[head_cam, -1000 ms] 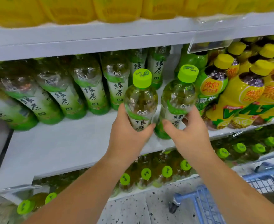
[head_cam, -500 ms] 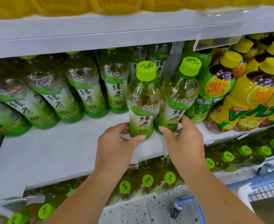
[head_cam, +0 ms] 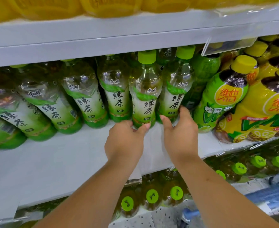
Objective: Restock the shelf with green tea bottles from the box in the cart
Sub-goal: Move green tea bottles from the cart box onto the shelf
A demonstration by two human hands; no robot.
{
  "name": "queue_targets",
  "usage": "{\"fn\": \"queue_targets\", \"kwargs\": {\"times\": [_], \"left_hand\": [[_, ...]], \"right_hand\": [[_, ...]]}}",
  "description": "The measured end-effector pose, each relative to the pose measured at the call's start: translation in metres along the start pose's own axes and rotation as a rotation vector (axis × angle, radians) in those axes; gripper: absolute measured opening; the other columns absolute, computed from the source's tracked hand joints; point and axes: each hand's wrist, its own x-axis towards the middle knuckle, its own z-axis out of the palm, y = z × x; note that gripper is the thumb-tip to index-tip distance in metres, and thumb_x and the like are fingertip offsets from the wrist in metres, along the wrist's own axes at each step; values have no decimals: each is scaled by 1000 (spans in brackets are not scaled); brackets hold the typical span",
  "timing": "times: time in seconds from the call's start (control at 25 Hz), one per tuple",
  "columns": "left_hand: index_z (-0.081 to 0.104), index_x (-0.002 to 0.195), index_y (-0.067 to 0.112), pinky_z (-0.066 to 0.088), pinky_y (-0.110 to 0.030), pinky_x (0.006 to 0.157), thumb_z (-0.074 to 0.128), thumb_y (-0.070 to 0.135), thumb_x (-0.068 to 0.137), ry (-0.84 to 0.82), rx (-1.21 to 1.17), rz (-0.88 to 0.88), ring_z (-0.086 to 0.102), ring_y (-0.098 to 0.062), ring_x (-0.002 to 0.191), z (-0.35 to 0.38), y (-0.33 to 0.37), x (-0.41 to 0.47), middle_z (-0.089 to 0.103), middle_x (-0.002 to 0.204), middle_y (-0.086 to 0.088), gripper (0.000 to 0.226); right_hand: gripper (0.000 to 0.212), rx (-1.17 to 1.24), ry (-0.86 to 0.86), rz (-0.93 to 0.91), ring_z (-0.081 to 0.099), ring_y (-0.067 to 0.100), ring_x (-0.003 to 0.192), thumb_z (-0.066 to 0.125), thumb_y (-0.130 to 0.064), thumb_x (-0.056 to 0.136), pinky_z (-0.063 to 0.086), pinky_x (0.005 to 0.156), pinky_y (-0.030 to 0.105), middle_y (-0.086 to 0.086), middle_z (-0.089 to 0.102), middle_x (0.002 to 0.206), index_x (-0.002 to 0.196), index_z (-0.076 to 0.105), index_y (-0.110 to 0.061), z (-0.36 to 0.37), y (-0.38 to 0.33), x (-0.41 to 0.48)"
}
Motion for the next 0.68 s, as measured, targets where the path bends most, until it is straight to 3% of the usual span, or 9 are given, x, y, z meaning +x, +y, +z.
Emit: {"fn": "queue_targets", "kwargs": {"times": [0.16, 0.24, 0.36, 0.52, 0.68], "left_hand": [[65, 73, 19, 48, -34, 61, 68, 59, 86, -28, 1, 24, 63, -24, 72, 1, 9, 13, 65, 70, 3, 42], [63, 71, 15, 45, -35, 58, 70, 56, 86, -21, -33, 15, 62, -28, 71, 4, 13, 16, 64, 67, -2, 44], [70, 70, 7, 54, -42, 63, 82, 48, 78, 8, -209, -15, 66, -30, 67, 7, 13, 18, 68, 63, -8, 44], [72, 76, 2, 59, -47, 67, 86, 47, 73, 99, -336, -58, 68, -34, 70, 12, 7, 16, 70, 67, -14, 47], [73, 70, 15, 60, -43, 67, 79, 58, 75, 152, -284, -87, 69, -20, 62, 18, 10, 18, 70, 59, 5, 43]], "right_hand": [[45, -84, 23, -39, 50, 20, 113, 67, -26, 95, 35, 89, 23, 11, 60, 122, 133, 56, -5, 5, 2, 10], [49, -102, 22, -10, 50, 25, 120, 65, -29, 95, 37, 96, 29, 11, 60, 126, 136, 53, -5, 8, 3, 16], [51, -34, 34, 29, 54, 26, 123, 66, -35, 94, 43, 104, 39, 9, 63, 128, 135, 55, -6, 12, 6, 19], [48, -2, 67, 7, 57, 21, 120, 65, -38, 94, 46, 102, 38, 3, 66, 126, 133, 60, -11, 15, 11, 18], [50, -16, 65, -4, 56, 21, 123, 62, -41, 96, 46, 102, 37, 2, 65, 130, 138, 57, -15, 18, 12, 20]]}}
